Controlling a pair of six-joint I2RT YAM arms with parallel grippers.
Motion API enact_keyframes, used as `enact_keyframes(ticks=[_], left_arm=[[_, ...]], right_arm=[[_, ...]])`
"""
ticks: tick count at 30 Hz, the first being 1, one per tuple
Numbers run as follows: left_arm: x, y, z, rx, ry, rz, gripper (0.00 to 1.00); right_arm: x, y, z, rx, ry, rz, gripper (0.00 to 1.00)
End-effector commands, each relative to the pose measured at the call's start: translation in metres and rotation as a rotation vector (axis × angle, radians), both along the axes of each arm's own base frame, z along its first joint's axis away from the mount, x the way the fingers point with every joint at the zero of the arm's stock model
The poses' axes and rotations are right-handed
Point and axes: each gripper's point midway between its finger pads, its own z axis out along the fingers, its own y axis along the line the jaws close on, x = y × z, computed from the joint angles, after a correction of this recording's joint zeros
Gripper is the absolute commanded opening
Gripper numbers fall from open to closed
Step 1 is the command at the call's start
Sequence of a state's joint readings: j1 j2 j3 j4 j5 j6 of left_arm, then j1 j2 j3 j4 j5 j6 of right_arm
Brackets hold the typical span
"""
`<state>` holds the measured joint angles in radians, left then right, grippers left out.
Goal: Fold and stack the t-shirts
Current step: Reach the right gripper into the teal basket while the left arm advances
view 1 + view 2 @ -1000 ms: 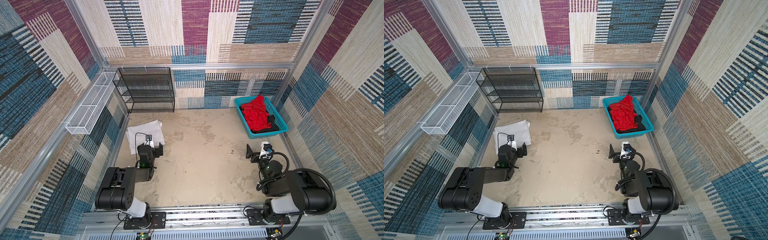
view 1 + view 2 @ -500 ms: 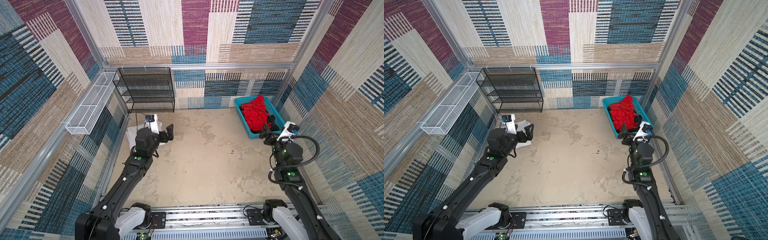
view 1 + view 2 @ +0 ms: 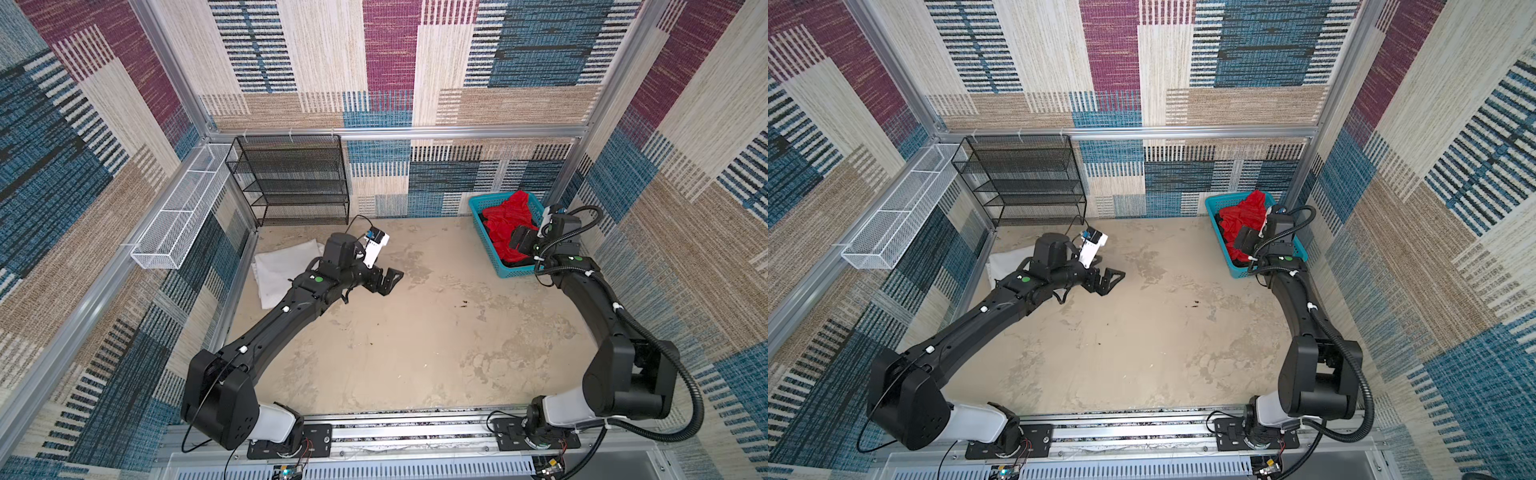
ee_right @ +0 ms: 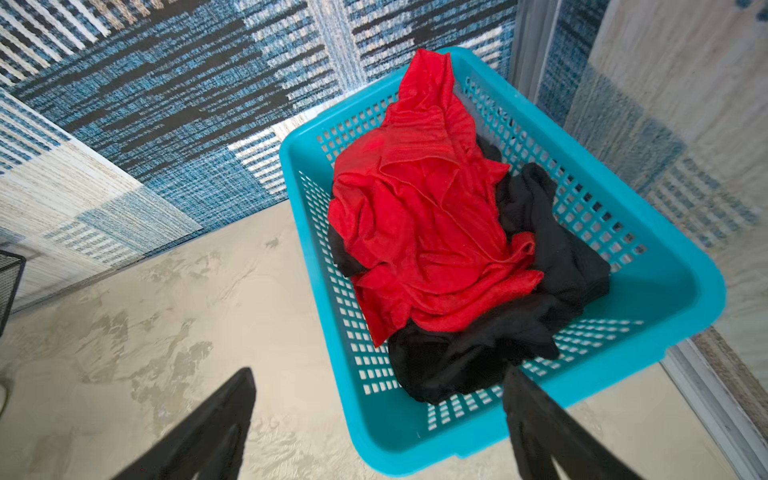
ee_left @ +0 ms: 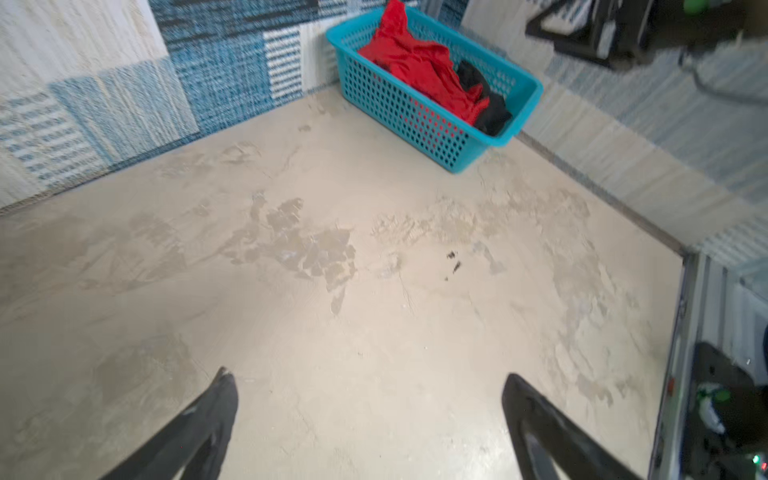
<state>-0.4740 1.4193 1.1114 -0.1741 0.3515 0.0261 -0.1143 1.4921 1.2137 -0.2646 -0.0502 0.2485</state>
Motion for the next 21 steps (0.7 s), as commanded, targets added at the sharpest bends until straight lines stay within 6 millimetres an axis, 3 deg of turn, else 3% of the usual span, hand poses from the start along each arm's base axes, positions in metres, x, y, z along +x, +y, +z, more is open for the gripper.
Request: enact_keyframes(ticks=[1,6,13,21], left_arm=[[0.004,-0.010,0.020,-0.015,-0.152,-0.045,0.99],[0.008,-0.008,0.026,-0.019,-0.146,-0.004,0.99],[0.003,-0.006,0.025,-0.023,-0.135,0.001,0.99],[0.003,-0.003,0.022,-0.011,-0.139,0.014,0.99]], right_arm=[[0.006,0.000,-0.004,0.008,0.019,0.015,0.93],[0.032,0.006,-0.031,0.024,0.098,0.073,0.82],[0.060,0.003,-0.041,0.022,0.117,0.079,0.79],[0.060,0.004,-0.050,0.030,0.121,0.083,0.79]])
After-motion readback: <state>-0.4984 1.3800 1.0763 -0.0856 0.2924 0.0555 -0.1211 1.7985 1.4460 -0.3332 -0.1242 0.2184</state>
